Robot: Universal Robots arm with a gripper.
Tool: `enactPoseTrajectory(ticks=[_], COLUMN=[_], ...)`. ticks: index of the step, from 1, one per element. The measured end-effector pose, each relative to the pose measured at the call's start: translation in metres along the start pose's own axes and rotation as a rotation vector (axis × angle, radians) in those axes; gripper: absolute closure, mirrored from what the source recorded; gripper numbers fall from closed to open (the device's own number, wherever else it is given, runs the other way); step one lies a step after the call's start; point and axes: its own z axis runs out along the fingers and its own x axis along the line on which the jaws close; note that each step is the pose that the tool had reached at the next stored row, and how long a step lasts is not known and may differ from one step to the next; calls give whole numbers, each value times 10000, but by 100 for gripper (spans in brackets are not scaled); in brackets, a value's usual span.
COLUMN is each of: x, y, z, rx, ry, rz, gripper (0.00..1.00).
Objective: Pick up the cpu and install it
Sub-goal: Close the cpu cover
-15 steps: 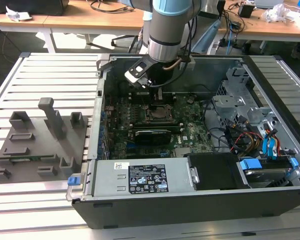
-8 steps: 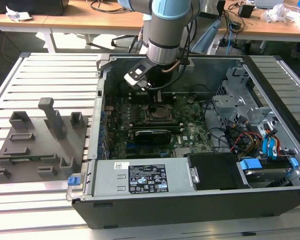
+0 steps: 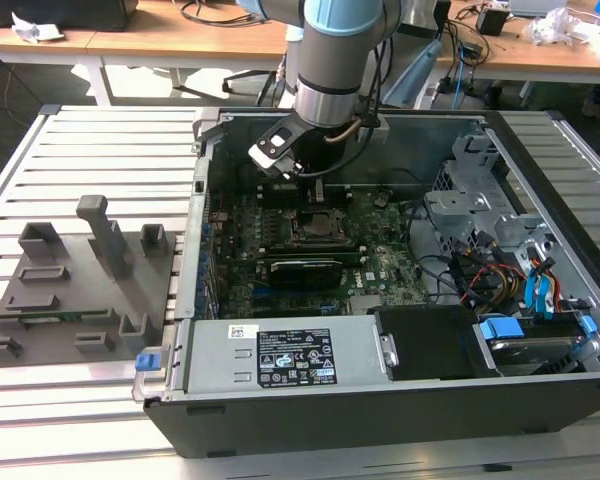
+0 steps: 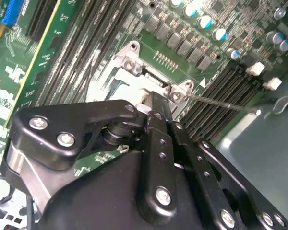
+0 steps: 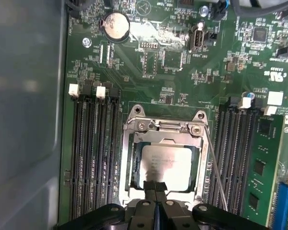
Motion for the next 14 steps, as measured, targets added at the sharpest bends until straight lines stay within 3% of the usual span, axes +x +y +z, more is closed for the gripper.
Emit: enactPoseTrajectory(ticks=[4, 8, 14], x=[-20, -29, -47], y=[220, 286, 265], z=[-40, -111, -489], rx=[112, 137, 141], ry=[6, 10, 3], rz=[-6, -9, -8], gripper=[89, 89, 89])
